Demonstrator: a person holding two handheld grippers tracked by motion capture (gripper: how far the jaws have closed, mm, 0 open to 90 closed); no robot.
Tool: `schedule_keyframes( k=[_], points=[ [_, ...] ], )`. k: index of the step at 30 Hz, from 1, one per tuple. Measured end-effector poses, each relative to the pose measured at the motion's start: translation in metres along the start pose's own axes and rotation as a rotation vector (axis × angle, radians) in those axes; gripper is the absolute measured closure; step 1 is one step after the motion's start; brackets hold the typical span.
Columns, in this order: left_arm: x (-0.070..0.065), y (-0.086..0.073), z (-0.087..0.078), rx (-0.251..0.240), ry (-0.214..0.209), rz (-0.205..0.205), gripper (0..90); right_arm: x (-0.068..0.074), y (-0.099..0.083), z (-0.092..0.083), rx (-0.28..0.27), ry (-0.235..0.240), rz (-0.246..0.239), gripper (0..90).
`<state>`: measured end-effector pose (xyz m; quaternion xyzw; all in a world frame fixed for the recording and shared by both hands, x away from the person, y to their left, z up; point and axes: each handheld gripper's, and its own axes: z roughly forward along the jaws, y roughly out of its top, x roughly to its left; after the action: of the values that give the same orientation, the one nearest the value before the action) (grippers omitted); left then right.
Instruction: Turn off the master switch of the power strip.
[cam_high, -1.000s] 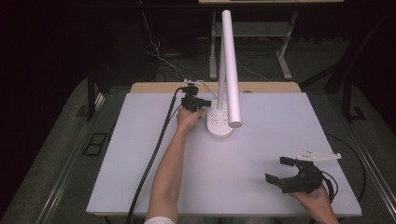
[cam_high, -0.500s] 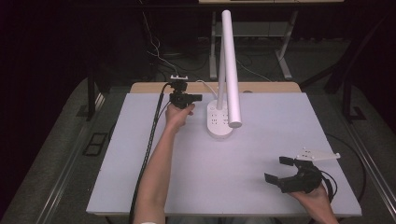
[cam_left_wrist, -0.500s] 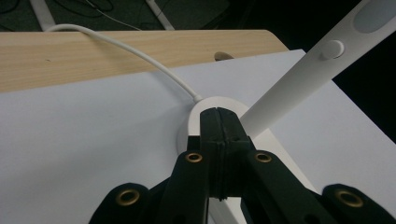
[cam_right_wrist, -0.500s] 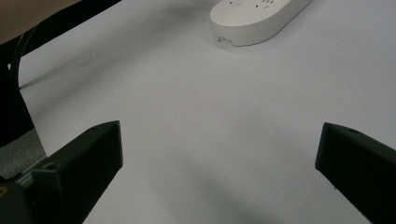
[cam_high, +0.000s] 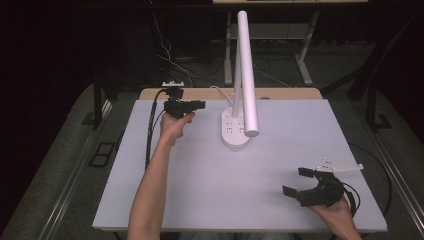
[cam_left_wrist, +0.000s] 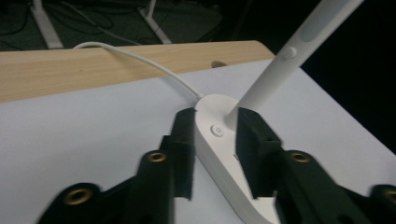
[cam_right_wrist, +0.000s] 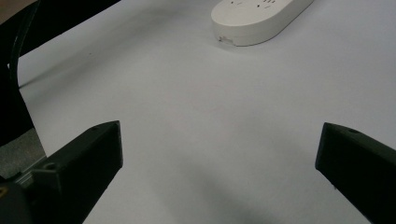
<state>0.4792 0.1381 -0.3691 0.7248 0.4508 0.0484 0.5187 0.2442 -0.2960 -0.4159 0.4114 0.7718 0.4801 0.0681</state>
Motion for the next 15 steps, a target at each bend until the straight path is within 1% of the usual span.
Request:
schedule_keyframes(
  k=[2, 3, 5, 6, 8, 11, 13, 15],
  points=[
    [0.0, -0.002, -0.008, -0.003, -0.014, 0.004, 50.6, 0.0, 0.0, 0.001, 0.001, -0.001, -0.008, 0.0],
    [0.0, -0.003, -0.011, 0.0, -0.016, 0.011, 45.4, 0.0, 0.0, 0.001, 0.002, 0.0, -0.007, 0.0],
    [0.0, -0.006, -0.019, 0.008, -0.034, 0.025, 32.4, 0.0, 0.0, 0.001, 0.002, 0.001, -0.003, 0.0],
    [0.0, -0.008, -0.023, 0.009, -0.039, 0.025, 27.3, 0.001, 0.0, 0.001, 0.001, 0.002, -0.005, 0.0],
    [0.001, -0.012, -0.03, 0.006, -0.041, 0.027, 21.3, 0.001, 0.0, 0.002, 0.0, 0.001, -0.009, 0.0],
    [0.001, -0.018, -0.04, 0.018, -0.037, 0.037, 14.1, 0.001, 0.0, 0.002, 0.002, 0.002, -0.007, 0.0],
    [0.0, -0.023, -0.047, 0.018, -0.035, 0.038, 13.4, 0.001, 0.0, 0.002, 0.002, 0.001, -0.007, 0.0],
    [-0.002, -0.028, -0.054, 0.015, -0.043, 0.035, 12.5, 0.001, 0.0, 0.002, 0.003, 0.001, -0.007, 0.0]
  ],
)
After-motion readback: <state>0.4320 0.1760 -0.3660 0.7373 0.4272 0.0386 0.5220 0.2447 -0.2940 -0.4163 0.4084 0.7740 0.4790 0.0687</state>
